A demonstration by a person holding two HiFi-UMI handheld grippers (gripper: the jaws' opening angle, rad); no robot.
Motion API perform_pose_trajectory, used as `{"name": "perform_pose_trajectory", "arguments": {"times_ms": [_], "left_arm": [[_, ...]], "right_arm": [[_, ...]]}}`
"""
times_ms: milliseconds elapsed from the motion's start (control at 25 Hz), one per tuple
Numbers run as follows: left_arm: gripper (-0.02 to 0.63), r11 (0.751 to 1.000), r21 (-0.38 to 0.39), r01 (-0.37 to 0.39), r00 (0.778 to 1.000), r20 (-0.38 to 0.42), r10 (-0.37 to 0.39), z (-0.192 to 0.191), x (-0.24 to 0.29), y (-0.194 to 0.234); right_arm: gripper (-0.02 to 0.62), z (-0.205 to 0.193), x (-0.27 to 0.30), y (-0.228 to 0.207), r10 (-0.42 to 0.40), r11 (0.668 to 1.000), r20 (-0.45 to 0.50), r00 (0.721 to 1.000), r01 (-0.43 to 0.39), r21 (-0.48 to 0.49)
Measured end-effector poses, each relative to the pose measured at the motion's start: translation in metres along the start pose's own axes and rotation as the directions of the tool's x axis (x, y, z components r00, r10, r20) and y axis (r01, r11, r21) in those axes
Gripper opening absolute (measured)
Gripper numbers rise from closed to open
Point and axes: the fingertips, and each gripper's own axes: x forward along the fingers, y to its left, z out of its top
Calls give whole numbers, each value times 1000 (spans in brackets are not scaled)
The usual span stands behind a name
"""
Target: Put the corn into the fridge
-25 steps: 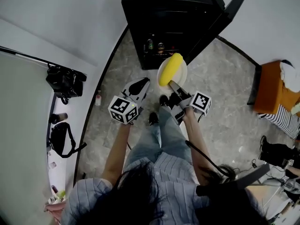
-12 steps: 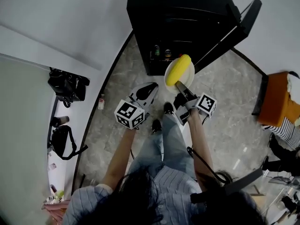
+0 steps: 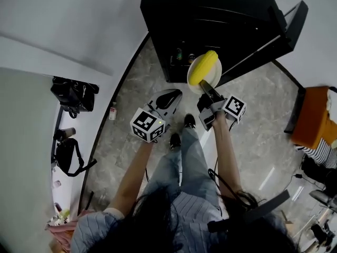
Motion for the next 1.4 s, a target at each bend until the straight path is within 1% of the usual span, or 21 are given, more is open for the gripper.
{"name": "perform_pose_trajectory", "arguments": {"times_ms": [120,440,640,880,1120,1400], "left_arm": [[23,1000,-4,0,1000,2,0,-2,7,5],[23,1000,-19,-13,1000,3,13,-4,18,14],[23,1000,-23,-20,1000,5,20,-4,23,22],[23,999,-26,-18,1000,0,18,-5,30,29],[23,999,-37,-19,1000,-17,19,-10,33,33],[23,999,-41,-22,1000,-12,22,-8,37,41]], "right_arm": [[48,9,13,-7,-7,1000,-3,1000,7,-8],[48,21,43,-18,-20,1000,-20,1000,20,12],[48,31,61,-22,-24,1000,-27,999,24,0],[48,50,82,-33,-46,999,-11,999,46,5],[48,65,102,-45,-46,997,17,999,45,67],[48,71,119,-56,-82,995,17,996,81,49]]}}
